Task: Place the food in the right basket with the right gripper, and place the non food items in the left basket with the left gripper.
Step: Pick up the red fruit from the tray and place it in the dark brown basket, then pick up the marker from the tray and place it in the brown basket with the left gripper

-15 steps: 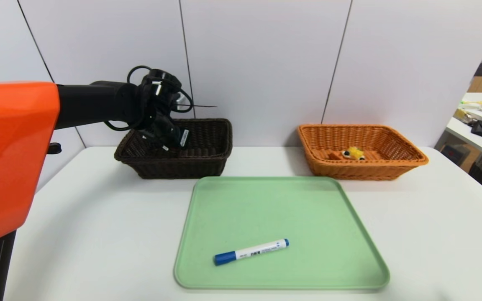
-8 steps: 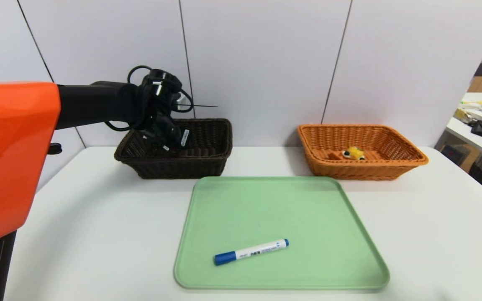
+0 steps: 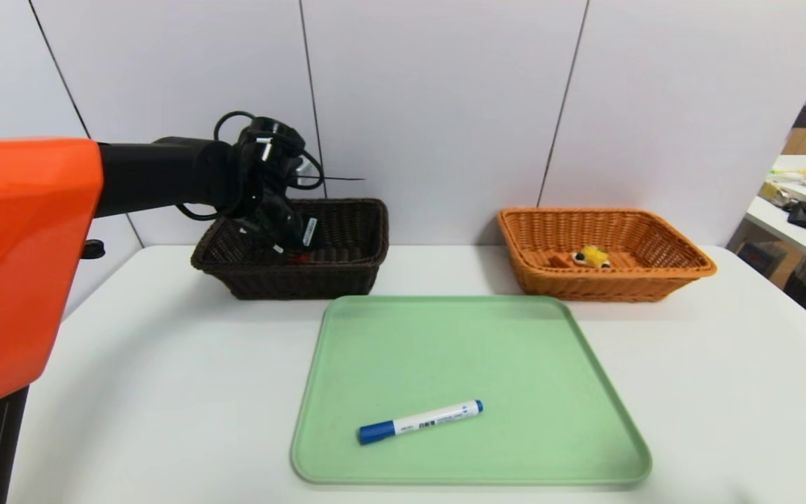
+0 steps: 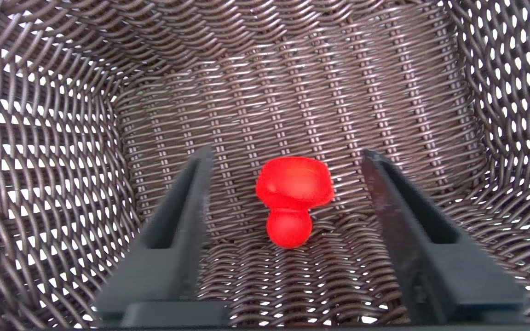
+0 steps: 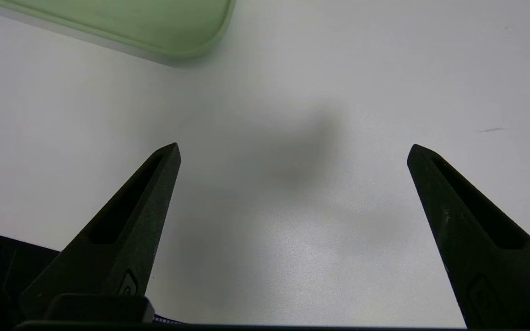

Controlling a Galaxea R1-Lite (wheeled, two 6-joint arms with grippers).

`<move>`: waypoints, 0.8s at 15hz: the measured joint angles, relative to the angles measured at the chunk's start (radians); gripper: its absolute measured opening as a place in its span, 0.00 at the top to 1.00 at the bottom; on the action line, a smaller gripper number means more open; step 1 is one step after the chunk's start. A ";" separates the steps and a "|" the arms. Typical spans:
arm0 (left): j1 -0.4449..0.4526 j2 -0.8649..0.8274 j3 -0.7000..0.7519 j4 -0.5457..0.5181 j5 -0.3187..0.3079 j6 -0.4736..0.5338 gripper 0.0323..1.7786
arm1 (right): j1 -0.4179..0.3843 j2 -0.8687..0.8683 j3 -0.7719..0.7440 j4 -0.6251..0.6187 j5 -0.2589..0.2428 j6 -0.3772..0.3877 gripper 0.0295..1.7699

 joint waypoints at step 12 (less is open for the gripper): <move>-0.037 -0.282 0.177 0.052 -0.163 0.051 0.11 | 0.001 0.000 0.007 -0.003 0.001 -0.003 0.04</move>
